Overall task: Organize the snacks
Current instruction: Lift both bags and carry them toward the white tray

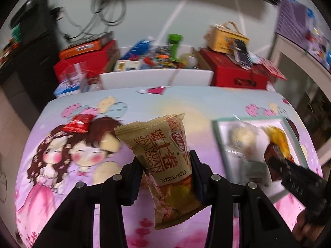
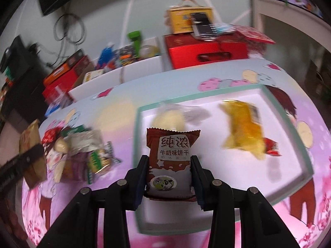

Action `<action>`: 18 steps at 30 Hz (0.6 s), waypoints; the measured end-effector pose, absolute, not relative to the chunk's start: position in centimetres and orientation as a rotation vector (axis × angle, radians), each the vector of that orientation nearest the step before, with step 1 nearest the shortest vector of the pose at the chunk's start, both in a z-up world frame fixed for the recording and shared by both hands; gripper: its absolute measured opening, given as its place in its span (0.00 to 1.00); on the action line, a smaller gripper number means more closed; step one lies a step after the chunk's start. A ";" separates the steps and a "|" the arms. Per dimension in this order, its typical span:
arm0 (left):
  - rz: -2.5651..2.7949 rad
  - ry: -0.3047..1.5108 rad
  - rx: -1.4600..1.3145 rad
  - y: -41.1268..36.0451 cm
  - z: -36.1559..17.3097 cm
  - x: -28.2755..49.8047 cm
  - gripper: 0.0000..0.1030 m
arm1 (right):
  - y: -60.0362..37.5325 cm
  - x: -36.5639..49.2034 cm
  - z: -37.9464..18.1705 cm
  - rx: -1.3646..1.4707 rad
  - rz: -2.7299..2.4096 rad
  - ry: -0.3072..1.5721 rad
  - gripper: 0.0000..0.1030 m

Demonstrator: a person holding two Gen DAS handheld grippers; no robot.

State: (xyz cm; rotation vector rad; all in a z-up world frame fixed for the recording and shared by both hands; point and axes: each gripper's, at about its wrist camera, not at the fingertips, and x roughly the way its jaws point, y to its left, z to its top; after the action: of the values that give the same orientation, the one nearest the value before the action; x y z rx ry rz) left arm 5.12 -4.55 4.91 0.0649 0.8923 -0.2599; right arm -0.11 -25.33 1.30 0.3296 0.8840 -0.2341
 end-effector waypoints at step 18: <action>-0.588 0.927 0.261 -19.1 2.4 1.0 0.43 | -35.8 -4.9 0.7 0.490 -0.474 0.855 0.41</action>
State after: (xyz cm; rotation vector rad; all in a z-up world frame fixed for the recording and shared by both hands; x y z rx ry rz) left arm 1.01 -19.11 2.35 0.2608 0.9274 -0.5878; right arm -4.86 -35.80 0.70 0.4899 0.8551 -0.4743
